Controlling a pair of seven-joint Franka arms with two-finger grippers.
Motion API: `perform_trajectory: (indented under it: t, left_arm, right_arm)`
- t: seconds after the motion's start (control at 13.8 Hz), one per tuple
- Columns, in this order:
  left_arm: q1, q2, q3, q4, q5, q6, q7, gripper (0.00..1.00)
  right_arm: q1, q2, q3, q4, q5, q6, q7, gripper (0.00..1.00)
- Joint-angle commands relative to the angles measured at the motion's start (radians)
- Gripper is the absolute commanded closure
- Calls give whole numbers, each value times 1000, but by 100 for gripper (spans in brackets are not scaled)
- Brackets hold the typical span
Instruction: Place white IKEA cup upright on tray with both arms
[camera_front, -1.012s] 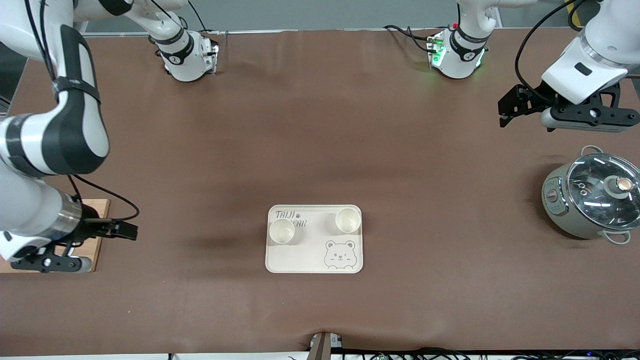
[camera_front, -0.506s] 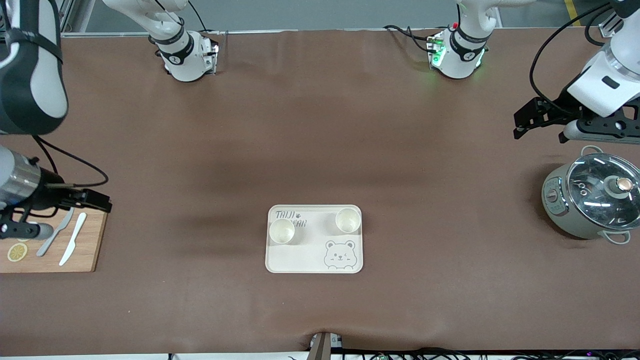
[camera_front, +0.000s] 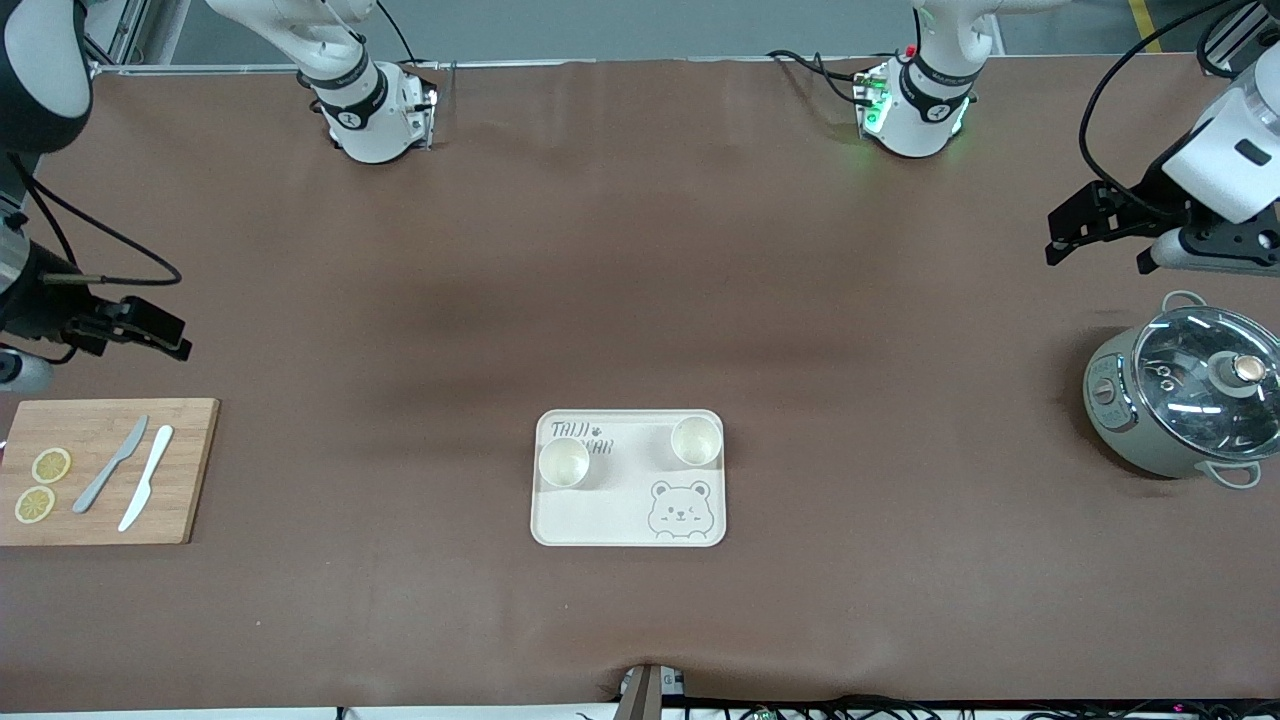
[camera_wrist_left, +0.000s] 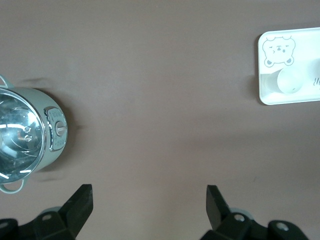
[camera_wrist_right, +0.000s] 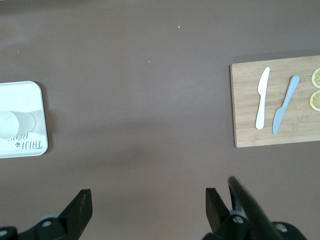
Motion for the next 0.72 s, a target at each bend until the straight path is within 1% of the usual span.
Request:
perform_trajectory:
  t: [0.0,0.22,0.43,0.65]
  left_arm:
    - [3,-9,-7,11,-20,-29,-17,0]
    - [3,-7,-7,13,-20,-23,-12,0]
    - [3,-4,-7,14,-5,-11,-9,0]
    - [3,2,-7,11,23,8,-2,0]
  right_arm:
    - [-20,-75,11,-80,17,7,-9,0]
    - [-24,-72,9,-55,17,-30,-6,0]
    - [-35,-61,9,10,19,-82,-1,0]
    - [-35,-64,9,10,19,-85,3,0]
